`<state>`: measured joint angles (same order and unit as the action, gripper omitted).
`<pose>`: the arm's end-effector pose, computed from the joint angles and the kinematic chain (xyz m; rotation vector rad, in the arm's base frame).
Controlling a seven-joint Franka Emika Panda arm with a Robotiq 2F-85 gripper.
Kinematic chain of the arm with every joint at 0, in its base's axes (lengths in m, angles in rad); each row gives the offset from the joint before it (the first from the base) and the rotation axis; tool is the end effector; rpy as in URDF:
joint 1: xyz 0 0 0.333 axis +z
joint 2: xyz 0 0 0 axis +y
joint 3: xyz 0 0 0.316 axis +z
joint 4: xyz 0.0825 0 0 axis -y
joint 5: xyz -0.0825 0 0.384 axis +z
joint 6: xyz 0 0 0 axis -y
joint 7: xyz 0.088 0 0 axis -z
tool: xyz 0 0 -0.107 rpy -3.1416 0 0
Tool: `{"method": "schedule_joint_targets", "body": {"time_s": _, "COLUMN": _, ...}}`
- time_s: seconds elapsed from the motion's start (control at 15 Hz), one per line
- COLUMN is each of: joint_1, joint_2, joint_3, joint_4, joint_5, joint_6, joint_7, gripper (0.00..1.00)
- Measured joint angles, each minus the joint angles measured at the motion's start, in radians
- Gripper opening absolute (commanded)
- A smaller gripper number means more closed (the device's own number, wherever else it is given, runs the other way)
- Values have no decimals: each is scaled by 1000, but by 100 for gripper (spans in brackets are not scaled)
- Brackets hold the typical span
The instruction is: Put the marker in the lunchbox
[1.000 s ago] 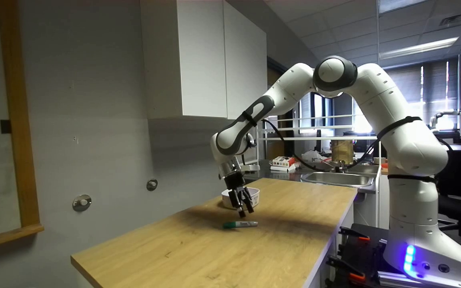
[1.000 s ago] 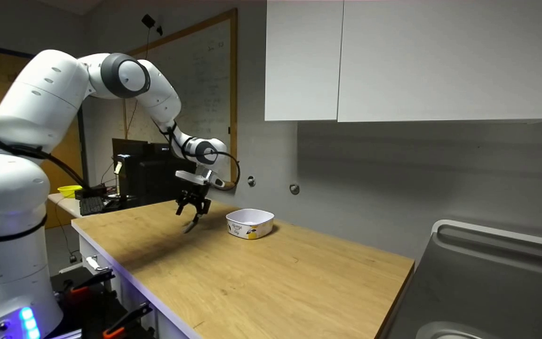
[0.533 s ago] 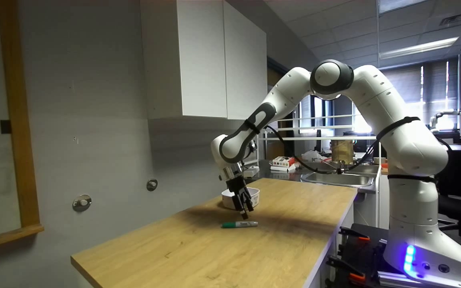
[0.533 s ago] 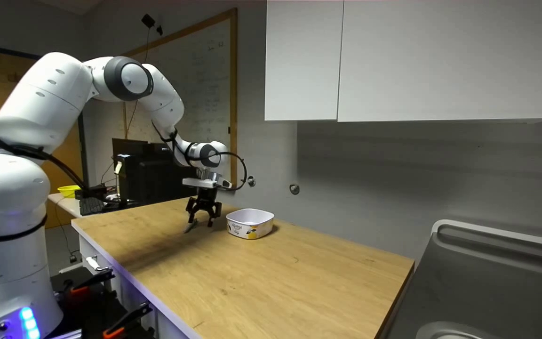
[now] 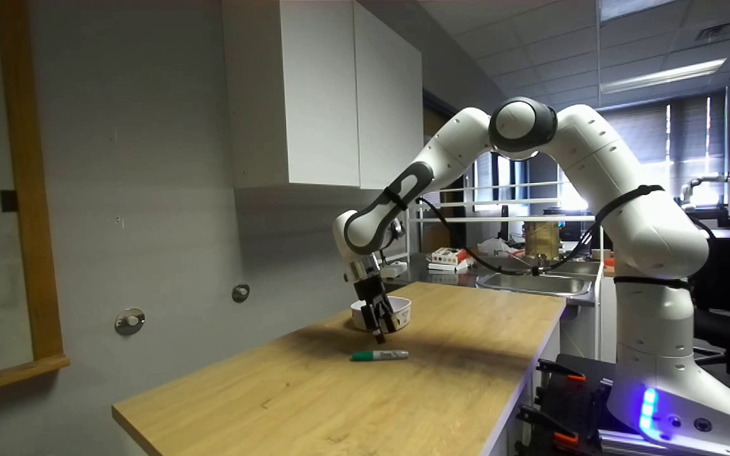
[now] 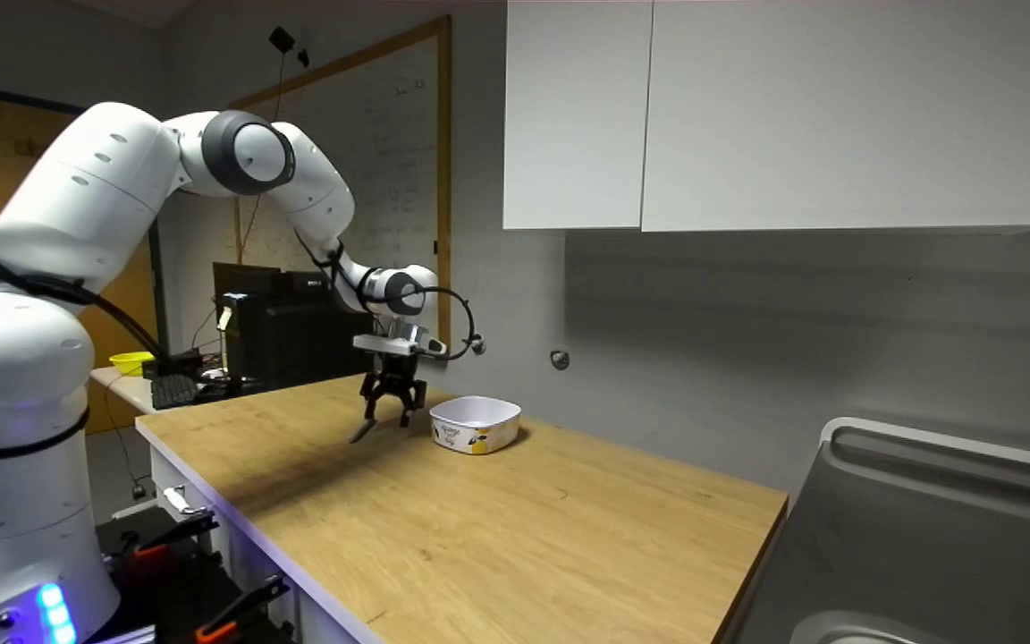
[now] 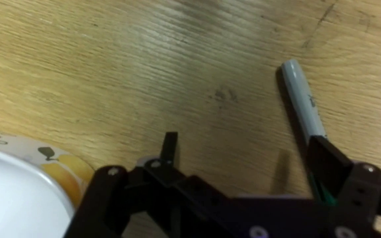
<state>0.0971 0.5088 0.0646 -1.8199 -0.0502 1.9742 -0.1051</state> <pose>0.6000 0.0927 0.2344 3.0409 0.4475 -0.5477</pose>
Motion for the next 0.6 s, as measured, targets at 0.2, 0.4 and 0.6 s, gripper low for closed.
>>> {"method": "schedule_joint_targets", "body": {"time_s": 0.2, "joint_1": 0, "joint_2": 0, "joint_3": 6, "joint_4": 5, "joint_5": 13, "joint_6": -11, "joint_7": 0, "gripper": 100}}
{"method": "schedule_joint_targets", "body": {"time_s": 0.4, "joint_1": 3, "joint_2": 10, "joint_3": 12, "joint_4": 5, "joint_5": 14, "joint_6": -15, "joint_7": 0, "gripper": 100}}
{"method": "schedule_joint_targets", "body": {"time_s": 0.6, "joint_1": 12, "joint_2": 31, "joint_3": 29, "joint_4": 5, "joint_5": 14, "joint_6": -18, "joint_7": -2, "gripper": 100}}
